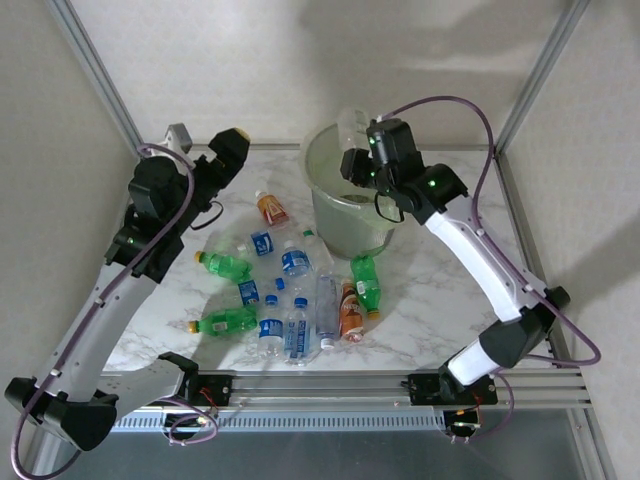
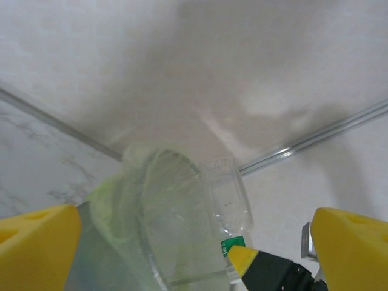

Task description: Put the plastic bottles in the bin

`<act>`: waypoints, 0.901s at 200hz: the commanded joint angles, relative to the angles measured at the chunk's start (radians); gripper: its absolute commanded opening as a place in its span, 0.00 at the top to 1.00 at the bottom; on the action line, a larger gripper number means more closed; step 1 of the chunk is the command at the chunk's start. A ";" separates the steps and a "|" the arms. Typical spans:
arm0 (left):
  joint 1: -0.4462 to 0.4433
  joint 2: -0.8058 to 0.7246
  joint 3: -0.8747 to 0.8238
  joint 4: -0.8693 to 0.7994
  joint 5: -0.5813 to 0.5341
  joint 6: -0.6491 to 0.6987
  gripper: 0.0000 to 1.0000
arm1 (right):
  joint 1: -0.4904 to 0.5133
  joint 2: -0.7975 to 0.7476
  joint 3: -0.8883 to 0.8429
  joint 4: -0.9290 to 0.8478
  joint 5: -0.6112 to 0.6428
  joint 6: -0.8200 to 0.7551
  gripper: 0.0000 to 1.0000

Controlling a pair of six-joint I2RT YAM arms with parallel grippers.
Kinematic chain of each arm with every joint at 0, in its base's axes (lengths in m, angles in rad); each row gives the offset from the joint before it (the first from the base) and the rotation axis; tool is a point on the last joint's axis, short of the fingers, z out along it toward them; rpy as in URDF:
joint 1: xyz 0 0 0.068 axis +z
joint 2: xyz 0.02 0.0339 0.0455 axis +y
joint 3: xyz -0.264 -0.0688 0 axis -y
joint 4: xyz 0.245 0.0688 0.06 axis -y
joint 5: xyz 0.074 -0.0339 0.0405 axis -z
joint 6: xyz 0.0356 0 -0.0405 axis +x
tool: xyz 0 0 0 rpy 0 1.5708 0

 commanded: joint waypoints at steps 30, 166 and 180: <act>0.033 -0.008 -0.056 -0.123 -0.044 0.058 0.06 | -0.026 0.053 0.021 -0.080 0.052 0.003 0.68; 0.067 0.019 -0.160 -0.167 -0.072 0.090 0.09 | -0.045 0.057 0.028 -0.075 0.054 0.011 0.35; 0.071 0.023 -0.166 -0.171 -0.077 0.095 0.09 | -0.044 0.036 0.019 -0.064 0.041 0.009 0.35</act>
